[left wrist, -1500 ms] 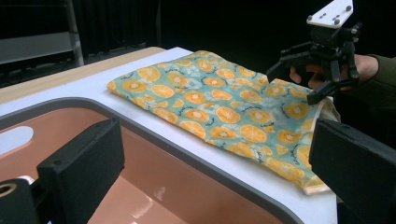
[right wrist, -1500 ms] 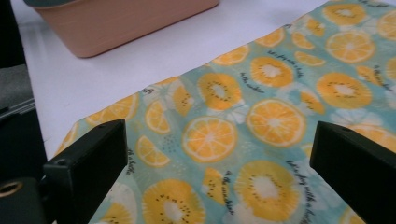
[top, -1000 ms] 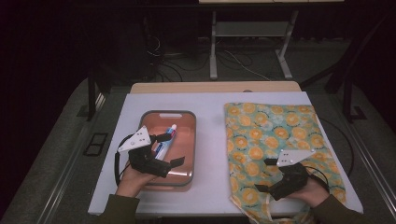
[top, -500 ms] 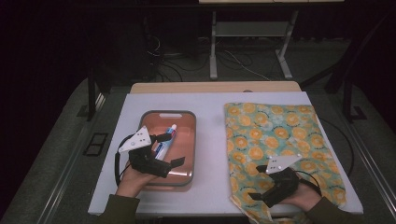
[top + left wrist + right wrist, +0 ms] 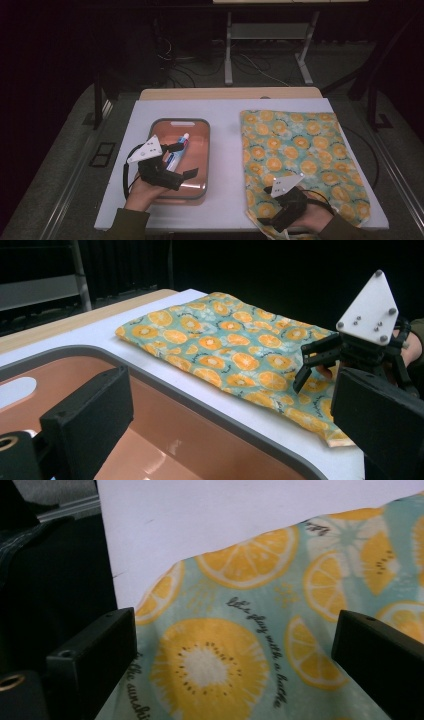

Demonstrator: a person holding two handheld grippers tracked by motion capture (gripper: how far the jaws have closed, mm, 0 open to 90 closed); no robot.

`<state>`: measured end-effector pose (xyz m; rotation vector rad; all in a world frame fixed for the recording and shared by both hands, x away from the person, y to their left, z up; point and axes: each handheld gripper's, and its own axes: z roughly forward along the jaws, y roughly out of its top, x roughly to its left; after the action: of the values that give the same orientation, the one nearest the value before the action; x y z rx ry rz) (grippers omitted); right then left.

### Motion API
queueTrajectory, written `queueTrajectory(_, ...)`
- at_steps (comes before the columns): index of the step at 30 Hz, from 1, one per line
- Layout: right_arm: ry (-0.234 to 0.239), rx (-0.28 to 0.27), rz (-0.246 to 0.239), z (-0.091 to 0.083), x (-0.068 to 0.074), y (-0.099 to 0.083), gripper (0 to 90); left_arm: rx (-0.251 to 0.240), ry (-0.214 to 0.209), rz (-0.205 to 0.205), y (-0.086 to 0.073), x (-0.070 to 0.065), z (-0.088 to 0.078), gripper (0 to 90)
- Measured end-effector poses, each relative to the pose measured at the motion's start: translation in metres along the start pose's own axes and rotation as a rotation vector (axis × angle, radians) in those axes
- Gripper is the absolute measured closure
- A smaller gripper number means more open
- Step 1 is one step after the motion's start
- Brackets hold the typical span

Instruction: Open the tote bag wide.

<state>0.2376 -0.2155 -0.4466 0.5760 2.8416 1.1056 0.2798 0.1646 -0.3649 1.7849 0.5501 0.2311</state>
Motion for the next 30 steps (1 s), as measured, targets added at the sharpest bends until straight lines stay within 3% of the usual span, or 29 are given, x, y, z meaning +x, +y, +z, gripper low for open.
queueTrajectory(4, -0.021, 0.049, -0.055, 0.007, 0.005, -0.001, 6.1, 0.002, 0.0, 0.0, 0.0, 0.0, 0.001, 2.1)
queueTrajectory(9, -0.027, 0.039, -0.091, 0.003, 0.009, 0.001, 35.6, 0.002, 0.0, -0.001, 0.0, 0.0, 0.001, 2.1)
queueTrajectory(10, -0.027, 0.039, -0.091, 0.003, 0.009, 0.001, 35.6, 0.002, 0.0, -0.001, 0.0, 0.0, 0.001, 2.1)
queueTrajectory(11, -0.03, 0.03, -0.082, 0.001, 0.007, 0.001, 50.1, 0.003, 0.0, 0.001, 0.0, 0.0, 0.001, 2.1)
queueTrajectory(12, -0.029, 0.026, -0.079, 0.0, 0.006, 0.001, 57.6, 0.003, 0.0, 0.001, 0.0, 0.0, 0.001, 2.1)
queueTrajectory(13, -0.029, 0.026, -0.079, 0.0, 0.006, 0.001, 57.6, 0.004, 0.0, 0.001, 0.0, 0.0, 0.001, 2.1)
queueTrajectory(16, -0.024, 0.011, -0.082, 0.0, 0.003, 0.0, 83.5, 0.007, 0.003, 0.003, 0.0, -0.001, 0.001, 2.2)
queueTrajectory(17, -0.024, 0.011, -0.082, 0.0, 0.003, 0.0, 83.5, 0.007, 0.003, 0.004, 0.0, -0.001, 0.001, 2.2)
queueTrajectory(18, -0.023, 0.009, -0.083, 0.0, 0.002, 0.0, 89.8, 0.007, 0.004, 0.004, 0.0, -0.001, 0.001, 2.2)
queueTrajectory(25, -0.01, 0.006, -0.051, 0.0, -0.001, 0.002, 90.0, 0.006, 0.003, 0.001, 0.0, -0.001, 0.002, 2.2)
queueTrajectory(30, -0.057, -0.029, 0.015, 0.001, -0.014, 0.014, 90.0, 0.007, 0.005, 0.001, 0.0, -0.001, 0.002, 2.2)
